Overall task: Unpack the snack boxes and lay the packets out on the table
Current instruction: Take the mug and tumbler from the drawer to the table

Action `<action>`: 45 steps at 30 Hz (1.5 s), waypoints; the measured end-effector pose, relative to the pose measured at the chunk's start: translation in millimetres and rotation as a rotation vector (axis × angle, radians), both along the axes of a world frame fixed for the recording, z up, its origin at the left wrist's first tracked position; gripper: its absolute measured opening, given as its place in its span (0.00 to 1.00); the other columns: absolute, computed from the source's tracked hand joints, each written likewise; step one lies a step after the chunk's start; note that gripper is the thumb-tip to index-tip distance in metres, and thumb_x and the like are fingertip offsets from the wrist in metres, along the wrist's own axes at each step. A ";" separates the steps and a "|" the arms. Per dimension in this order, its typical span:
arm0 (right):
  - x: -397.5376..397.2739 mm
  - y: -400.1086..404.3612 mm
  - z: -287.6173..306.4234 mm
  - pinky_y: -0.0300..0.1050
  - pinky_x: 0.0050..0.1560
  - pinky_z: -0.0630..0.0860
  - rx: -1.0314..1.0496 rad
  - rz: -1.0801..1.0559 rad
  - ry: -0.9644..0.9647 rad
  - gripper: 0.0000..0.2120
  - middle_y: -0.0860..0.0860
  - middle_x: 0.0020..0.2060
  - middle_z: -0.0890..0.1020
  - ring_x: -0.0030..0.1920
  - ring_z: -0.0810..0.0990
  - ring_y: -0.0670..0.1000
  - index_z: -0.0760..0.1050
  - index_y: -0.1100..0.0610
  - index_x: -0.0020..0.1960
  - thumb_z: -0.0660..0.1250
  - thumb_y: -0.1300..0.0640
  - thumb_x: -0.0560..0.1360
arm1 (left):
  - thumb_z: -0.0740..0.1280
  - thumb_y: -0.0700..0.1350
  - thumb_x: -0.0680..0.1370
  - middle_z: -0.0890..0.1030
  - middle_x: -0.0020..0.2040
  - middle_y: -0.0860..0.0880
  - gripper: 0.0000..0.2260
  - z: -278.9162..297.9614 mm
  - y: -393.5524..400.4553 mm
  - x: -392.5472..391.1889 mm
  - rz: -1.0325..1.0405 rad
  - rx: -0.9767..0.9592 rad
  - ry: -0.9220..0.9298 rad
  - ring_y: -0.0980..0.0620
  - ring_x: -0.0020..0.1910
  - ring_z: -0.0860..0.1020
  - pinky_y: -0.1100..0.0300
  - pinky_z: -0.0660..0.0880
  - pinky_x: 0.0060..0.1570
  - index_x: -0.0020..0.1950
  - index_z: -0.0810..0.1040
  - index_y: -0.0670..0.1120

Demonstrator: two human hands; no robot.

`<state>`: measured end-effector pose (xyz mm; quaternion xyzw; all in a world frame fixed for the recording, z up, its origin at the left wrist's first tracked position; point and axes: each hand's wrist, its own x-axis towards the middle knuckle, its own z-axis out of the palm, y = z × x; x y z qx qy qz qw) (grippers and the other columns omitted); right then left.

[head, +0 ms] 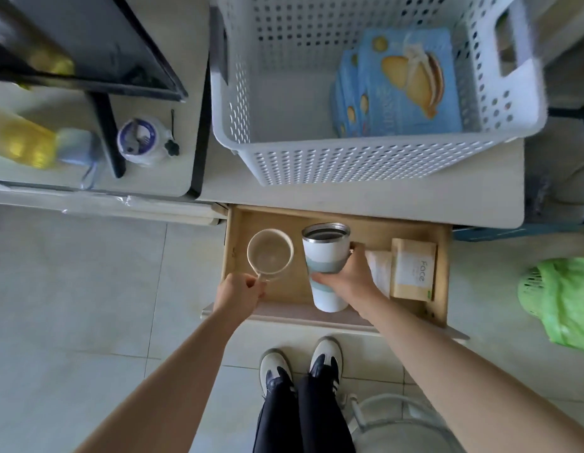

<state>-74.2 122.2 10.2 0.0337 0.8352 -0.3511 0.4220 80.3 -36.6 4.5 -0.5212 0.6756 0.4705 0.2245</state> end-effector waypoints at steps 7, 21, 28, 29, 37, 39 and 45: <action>7.8 6.7 114.7 0.43 0.49 0.71 -0.060 0.113 0.117 0.38 0.52 0.56 0.75 0.54 0.76 0.51 0.67 0.56 0.61 0.83 0.59 0.57 | 0.64 0.57 0.78 0.82 0.31 0.47 0.20 112.7 14.5 10.0 0.064 -0.113 0.106 0.44 0.36 0.81 0.51 0.77 0.38 0.33 0.81 0.46; 76.4 15.2 356.5 0.41 0.58 0.71 -0.258 0.170 0.284 0.43 0.51 0.60 0.76 0.60 0.75 0.50 0.66 0.52 0.65 0.83 0.52 0.55 | 0.63 0.53 0.81 0.81 0.32 0.54 0.18 372.0 21.2 67.2 0.165 -0.309 0.334 0.50 0.36 0.79 0.57 0.71 0.37 0.36 0.79 0.45; 113.2 6.1 457.9 0.41 0.61 0.73 -0.397 0.273 0.398 0.44 0.49 0.61 0.74 0.62 0.74 0.46 0.66 0.51 0.68 0.81 0.47 0.56 | 0.65 0.54 0.79 0.82 0.32 0.55 0.17 471.7 28.7 121.5 0.276 -0.390 0.372 0.59 0.31 0.75 0.67 0.66 0.29 0.33 0.79 0.47; 118.1 3.8 468.6 0.41 0.61 0.74 -0.419 0.287 0.401 0.44 0.49 0.61 0.74 0.62 0.74 0.45 0.66 0.51 0.67 0.80 0.46 0.55 | 0.65 0.53 0.79 0.82 0.32 0.55 0.17 482.9 29.6 128.9 0.300 -0.403 0.371 0.60 0.31 0.75 0.68 0.67 0.29 0.33 0.79 0.48; 144.0 -41.5 516.9 0.48 0.61 0.77 -0.543 0.445 0.426 0.43 0.48 0.59 0.75 0.61 0.76 0.45 0.68 0.50 0.66 0.80 0.45 0.55 | 0.67 0.50 0.79 0.78 0.26 0.61 0.15 533.0 25.7 177.1 0.568 -0.451 0.379 0.58 0.26 0.70 0.64 0.65 0.29 0.33 0.80 0.47; 146.8 -58.8 523.1 0.50 0.60 0.77 -0.569 0.522 0.425 0.42 0.47 0.58 0.75 0.61 0.76 0.46 0.68 0.51 0.66 0.82 0.50 0.56 | 0.67 0.50 0.78 0.77 0.25 0.60 0.16 538.9 22.4 186.9 0.654 -0.466 0.379 0.57 0.24 0.69 0.64 0.64 0.28 0.32 0.80 0.48; 154.2 -115.1 539.9 0.37 0.58 0.75 -0.661 0.744 0.327 0.42 0.48 0.59 0.77 0.60 0.77 0.43 0.68 0.51 0.65 0.84 0.57 0.56 | 0.68 0.50 0.78 0.82 0.31 0.56 0.13 554.3 18.7 204.6 0.862 -0.571 0.344 0.62 0.28 0.75 0.67 0.68 0.30 0.34 0.81 0.49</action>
